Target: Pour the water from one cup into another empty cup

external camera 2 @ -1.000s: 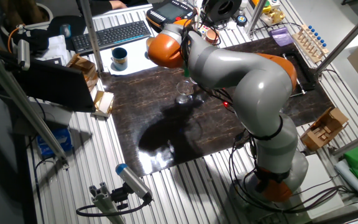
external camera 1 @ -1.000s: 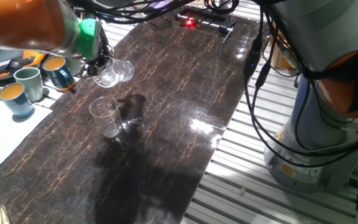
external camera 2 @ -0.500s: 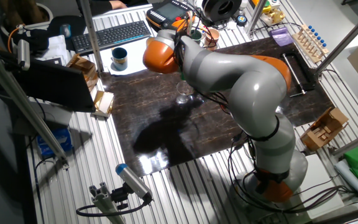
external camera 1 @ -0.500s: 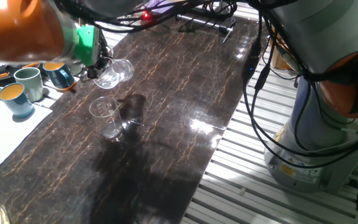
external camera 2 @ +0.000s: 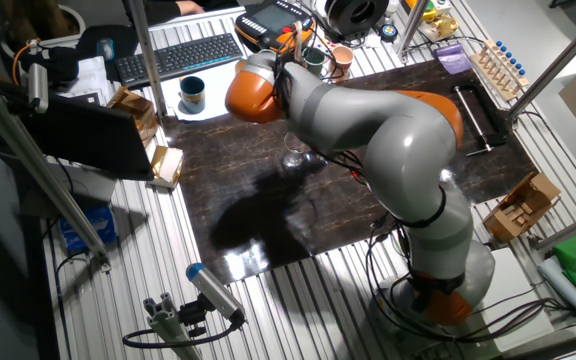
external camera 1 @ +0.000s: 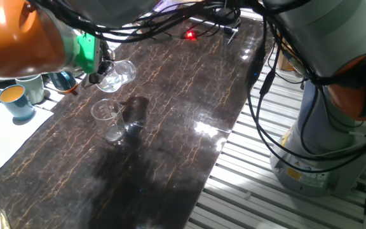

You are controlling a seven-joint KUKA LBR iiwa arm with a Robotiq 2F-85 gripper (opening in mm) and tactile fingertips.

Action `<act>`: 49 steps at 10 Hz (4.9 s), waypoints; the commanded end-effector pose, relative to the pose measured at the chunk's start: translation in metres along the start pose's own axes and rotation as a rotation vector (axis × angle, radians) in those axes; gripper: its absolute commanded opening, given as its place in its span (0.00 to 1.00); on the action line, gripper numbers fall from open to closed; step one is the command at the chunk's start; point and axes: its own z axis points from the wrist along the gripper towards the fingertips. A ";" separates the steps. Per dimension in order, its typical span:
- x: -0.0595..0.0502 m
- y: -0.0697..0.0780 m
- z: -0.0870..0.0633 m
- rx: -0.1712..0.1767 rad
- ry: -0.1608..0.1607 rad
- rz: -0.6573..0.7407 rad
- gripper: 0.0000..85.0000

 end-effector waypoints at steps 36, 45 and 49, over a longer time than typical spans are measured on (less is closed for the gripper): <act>-0.002 0.027 -0.001 0.195 -0.009 -0.022 0.01; -0.003 0.031 0.000 0.236 -0.015 -0.023 0.01; -0.003 0.033 0.000 0.258 -0.019 -0.026 0.01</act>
